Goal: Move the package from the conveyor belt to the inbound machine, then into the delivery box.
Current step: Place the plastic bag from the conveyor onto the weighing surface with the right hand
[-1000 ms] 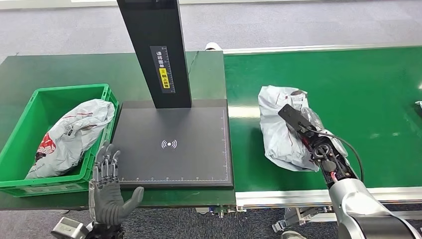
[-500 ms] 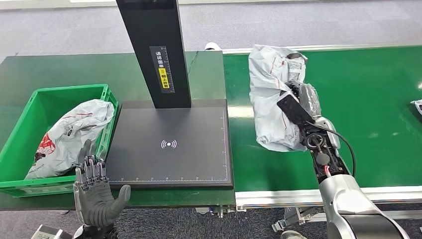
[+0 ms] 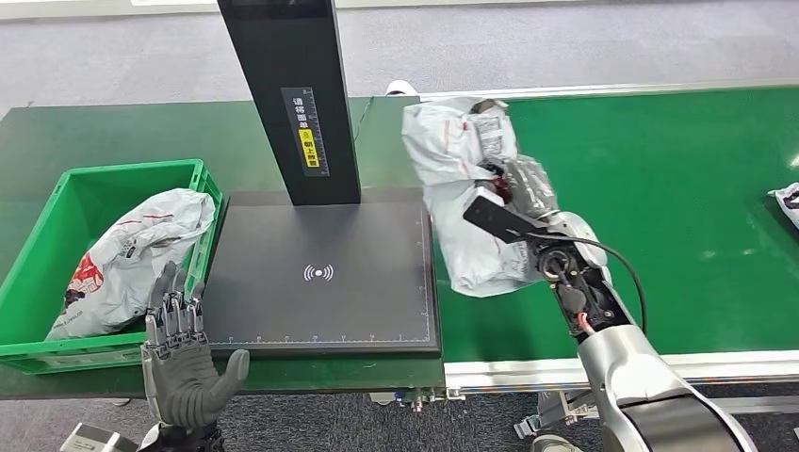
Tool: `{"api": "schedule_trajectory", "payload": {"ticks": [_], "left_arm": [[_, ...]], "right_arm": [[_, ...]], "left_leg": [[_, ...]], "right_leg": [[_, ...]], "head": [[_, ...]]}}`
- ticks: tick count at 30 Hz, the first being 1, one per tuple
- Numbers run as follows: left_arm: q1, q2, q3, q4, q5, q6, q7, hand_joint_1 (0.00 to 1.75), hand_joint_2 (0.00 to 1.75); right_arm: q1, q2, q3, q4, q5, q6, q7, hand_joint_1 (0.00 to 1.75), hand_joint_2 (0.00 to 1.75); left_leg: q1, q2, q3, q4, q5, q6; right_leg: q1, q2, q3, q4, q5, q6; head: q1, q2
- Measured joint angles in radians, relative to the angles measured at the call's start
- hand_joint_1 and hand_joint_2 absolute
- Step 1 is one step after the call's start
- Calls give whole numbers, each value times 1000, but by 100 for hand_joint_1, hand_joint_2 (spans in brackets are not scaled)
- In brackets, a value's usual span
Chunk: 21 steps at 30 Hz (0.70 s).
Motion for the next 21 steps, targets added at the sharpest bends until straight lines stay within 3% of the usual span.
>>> {"api": "schedule_trajectory", "payload": {"ticks": [6,11,17,21], "left_arm": [[-14,-3,-6,12,13,-25,0,0,175],[-41,-8,-18,26,18,-40,0,0,175],[-77,-11,-32,59,4,-61,2,0,175],[-92,-11,-36,84,2,-74,4,0,175]], "right_arm": [[-38,121,179,41,46,113,-1,175,175],[-15,197,317,89,33,120,-38,175,175],[53,229,390,111,-50,123,-50,175,175],[77,227,412,125,-78,131,4,175,175]], "left_leg": [[3,0,0,0,0,-1],[2,-1,0,0,0,-1],[2,-1,0,0,0,-1],[2,-1,0,0,0,-1]], "right_leg": [[3,1,-1,0,0,0],[3,0,-1,0,0,0],[2,0,-1,0,0,0],[2,0,-1,0,0,0]], "head": [[0,0],[1,0],[0,0],[0,0]]}}
